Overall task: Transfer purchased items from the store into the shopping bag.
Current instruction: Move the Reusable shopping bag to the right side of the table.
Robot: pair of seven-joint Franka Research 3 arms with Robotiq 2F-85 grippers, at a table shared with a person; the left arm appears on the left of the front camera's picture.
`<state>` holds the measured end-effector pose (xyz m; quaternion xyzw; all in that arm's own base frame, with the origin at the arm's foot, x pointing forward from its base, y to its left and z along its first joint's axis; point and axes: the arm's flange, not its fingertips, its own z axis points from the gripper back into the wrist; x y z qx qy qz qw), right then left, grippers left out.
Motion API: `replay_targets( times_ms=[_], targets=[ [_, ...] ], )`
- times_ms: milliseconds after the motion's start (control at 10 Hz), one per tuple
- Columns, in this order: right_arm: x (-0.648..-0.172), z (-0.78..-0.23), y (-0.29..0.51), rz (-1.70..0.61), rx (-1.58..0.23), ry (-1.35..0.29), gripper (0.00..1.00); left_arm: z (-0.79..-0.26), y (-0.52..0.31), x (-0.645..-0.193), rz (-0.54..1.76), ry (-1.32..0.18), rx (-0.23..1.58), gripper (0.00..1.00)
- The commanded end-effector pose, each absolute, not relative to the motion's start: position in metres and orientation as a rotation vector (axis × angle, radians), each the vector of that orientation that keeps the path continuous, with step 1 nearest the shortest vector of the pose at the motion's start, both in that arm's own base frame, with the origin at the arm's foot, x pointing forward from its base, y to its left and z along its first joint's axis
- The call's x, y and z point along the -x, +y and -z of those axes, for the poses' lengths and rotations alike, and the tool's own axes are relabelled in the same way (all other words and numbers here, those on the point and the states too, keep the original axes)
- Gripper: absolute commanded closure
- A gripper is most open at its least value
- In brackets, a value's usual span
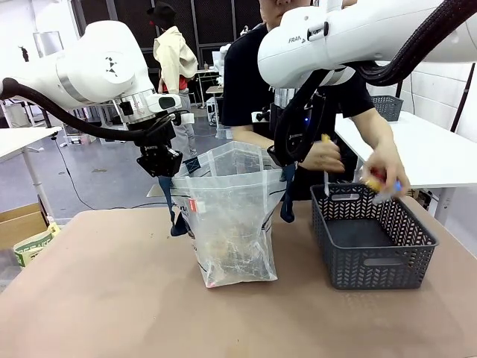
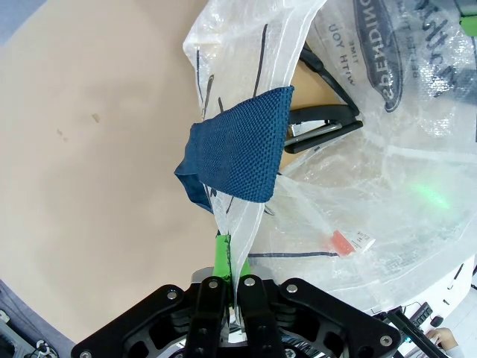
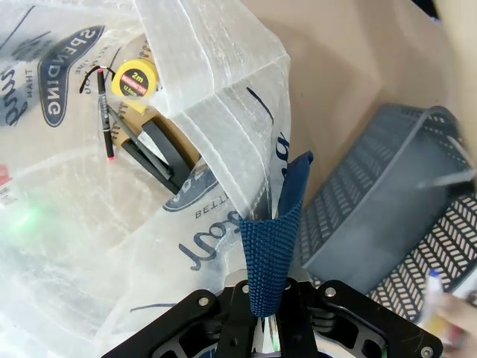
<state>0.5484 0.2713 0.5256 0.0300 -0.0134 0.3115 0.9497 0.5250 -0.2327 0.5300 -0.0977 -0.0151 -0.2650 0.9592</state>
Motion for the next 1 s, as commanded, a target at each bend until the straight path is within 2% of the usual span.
replay_targets(
  times_ms=[0,900],
  targets=[
    [-0.5496,-0.5253,0.271,-0.632,-0.061,-0.028,1.0,-0.5298,-0.2318,-0.5253,0.536,-0.03,0.198,1.0],
    [-0.5496,-0.5253,0.271,-0.632,-0.061,-0.028,1.0,-0.5308,-0.2326,-0.5209,0.613,-0.116,0.201,1.0]
  ],
)
